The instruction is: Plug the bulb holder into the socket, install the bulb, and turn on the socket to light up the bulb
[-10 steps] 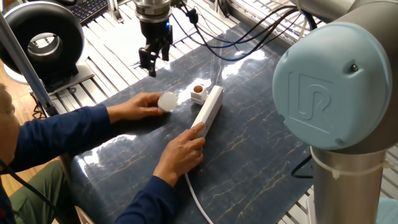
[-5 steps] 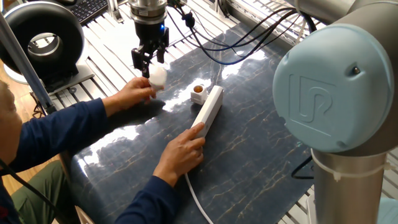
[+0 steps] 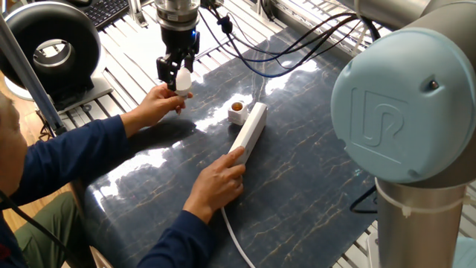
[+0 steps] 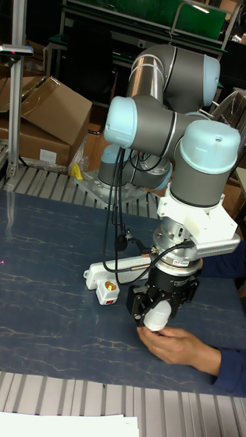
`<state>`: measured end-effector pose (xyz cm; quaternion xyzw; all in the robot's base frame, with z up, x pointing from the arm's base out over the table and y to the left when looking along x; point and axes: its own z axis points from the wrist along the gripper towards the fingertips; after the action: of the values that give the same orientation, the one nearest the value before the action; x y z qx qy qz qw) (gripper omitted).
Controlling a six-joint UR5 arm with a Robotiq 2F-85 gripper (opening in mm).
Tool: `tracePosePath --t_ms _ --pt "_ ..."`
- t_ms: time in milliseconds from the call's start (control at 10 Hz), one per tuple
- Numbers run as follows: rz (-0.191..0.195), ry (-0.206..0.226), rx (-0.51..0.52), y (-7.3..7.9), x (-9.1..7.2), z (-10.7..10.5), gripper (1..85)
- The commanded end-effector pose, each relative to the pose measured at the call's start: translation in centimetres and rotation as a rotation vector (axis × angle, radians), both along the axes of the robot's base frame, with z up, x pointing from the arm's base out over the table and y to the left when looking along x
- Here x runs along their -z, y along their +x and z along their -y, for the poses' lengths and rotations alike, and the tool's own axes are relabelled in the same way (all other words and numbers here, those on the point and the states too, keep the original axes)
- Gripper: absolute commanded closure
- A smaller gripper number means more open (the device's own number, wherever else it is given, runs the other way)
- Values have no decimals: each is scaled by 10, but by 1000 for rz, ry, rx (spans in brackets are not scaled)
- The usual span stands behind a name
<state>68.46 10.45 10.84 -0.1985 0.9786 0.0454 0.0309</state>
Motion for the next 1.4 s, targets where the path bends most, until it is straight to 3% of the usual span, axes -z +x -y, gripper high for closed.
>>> tracePosePath --t_ms 0,100,500,700,800,1000,1100,1300 --pt "13 -4 5 5 3 4 233" --pt "11 -18 11 5 3 7 307" --pt "14 -19 13 7 5 7 343" --pt "-17 -100 65 1 9 27 767" --pt "-28 -94 75 -1 10 24 840" --pt "-55 -75 73 -8 10 18 840" --pt "-56 -75 58 -9 8 21 840" --pt "-92 -90 20 -20 3 33 840"
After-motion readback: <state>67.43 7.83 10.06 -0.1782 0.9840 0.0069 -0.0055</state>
